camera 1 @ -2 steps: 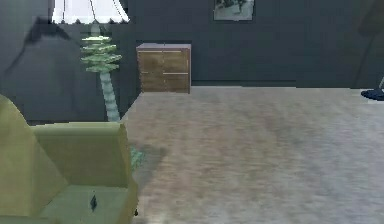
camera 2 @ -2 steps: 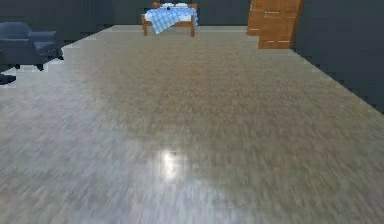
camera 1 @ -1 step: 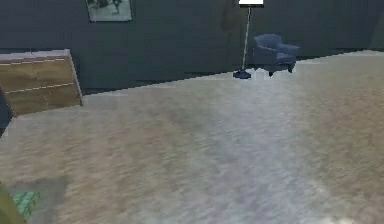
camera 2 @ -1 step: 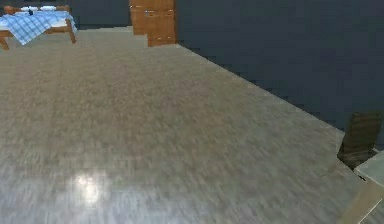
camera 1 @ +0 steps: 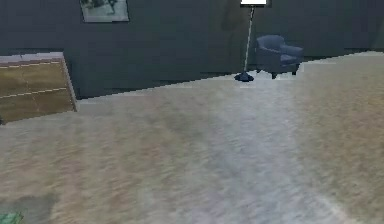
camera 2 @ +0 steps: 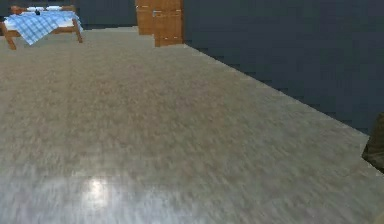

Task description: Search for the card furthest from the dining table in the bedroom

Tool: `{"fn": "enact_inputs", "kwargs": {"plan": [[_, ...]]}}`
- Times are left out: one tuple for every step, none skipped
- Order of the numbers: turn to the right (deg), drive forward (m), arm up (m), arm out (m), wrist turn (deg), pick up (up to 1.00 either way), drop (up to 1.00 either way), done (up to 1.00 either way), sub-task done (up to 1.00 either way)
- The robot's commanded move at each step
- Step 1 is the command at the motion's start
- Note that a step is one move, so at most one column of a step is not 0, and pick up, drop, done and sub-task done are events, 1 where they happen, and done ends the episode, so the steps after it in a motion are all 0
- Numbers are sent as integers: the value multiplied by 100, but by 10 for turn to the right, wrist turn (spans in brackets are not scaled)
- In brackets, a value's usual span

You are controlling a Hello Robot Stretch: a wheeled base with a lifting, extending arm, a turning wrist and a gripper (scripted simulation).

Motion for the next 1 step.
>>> {"fn": "enact_inputs", "kwargs": {"plan": [[-240,0,0,0,0,0,0,0,0]]}}
